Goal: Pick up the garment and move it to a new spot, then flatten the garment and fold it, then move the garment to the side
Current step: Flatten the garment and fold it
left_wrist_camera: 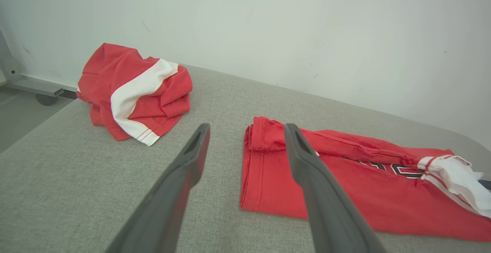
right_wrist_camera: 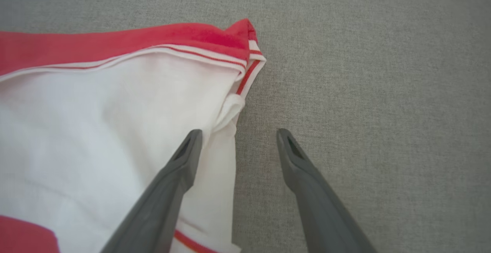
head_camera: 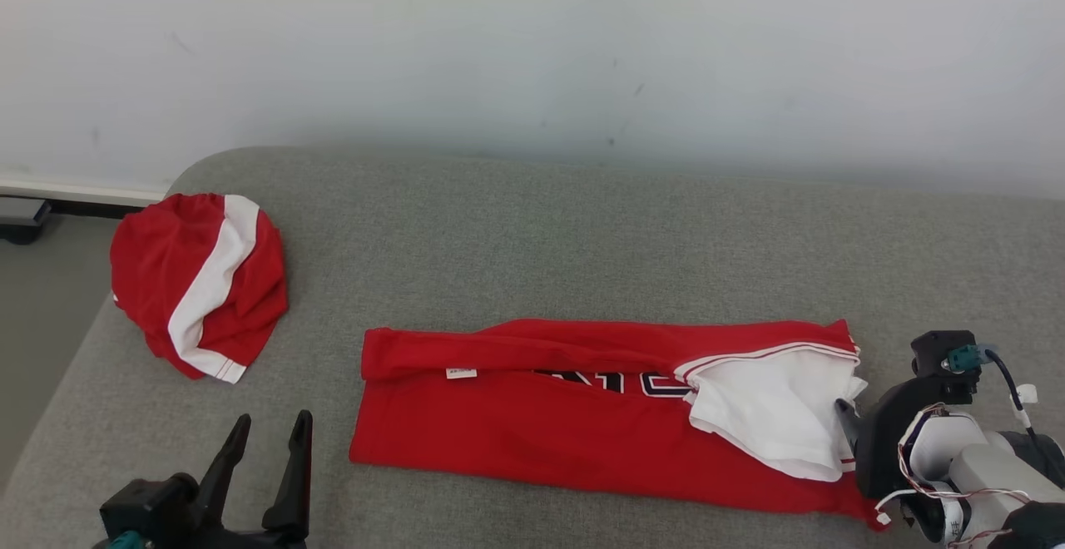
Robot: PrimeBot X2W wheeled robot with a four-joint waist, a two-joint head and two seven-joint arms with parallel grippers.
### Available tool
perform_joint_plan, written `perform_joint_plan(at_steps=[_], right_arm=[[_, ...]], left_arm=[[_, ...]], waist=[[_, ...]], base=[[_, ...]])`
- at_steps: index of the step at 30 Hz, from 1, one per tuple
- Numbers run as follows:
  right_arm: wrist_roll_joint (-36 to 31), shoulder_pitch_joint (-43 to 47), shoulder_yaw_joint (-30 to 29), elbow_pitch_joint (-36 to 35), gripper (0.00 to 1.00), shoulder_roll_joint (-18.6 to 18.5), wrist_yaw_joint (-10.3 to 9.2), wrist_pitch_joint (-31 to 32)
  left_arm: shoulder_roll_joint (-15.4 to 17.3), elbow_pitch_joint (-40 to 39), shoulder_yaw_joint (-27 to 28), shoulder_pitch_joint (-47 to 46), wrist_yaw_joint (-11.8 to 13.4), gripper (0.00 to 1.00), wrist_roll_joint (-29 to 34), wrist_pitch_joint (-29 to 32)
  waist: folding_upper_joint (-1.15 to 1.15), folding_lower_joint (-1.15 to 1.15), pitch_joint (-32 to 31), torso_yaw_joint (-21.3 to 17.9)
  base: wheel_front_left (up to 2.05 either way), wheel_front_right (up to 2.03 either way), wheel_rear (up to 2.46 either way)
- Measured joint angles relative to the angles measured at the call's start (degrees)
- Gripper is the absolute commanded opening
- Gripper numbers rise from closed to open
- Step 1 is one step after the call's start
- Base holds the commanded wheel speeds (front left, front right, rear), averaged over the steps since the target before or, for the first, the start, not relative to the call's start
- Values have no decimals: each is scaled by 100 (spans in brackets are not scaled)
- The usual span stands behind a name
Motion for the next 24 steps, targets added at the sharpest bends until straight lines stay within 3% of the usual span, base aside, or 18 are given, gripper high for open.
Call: perform_joint_plan(at_steps=[16, 17, 18, 19, 24], right_arm=[[189, -534, 100, 844, 100, 298, 148, 643], [189, -558, 114, 884, 52, 299, 149, 712], [189, -571, 122, 913, 15, 303, 166, 751], [194, -584, 122, 922, 0, 308, 224, 775], [254, -670, 107, 1045, 0, 442, 353, 890]], left_arm=[[-115, 23, 23, -138, -11, 100, 116, 0], [-124, 33, 23, -142, -14, 100, 116, 0], [-141, 55, 20, -143, -15, 100, 116, 0], [-152, 71, 20, -143, -19, 100, 116, 0], [-174, 169, 44, -153, -62, 100, 118, 0]], waist=[[0, 0, 310, 255], [0, 0, 327, 258], [0, 0, 340, 261], [0, 0, 351, 264], [-1, 0, 366, 260]], base=[[0, 0, 0], [0, 0, 0], [0, 0, 0], [0, 0, 0], [0, 0, 0]])
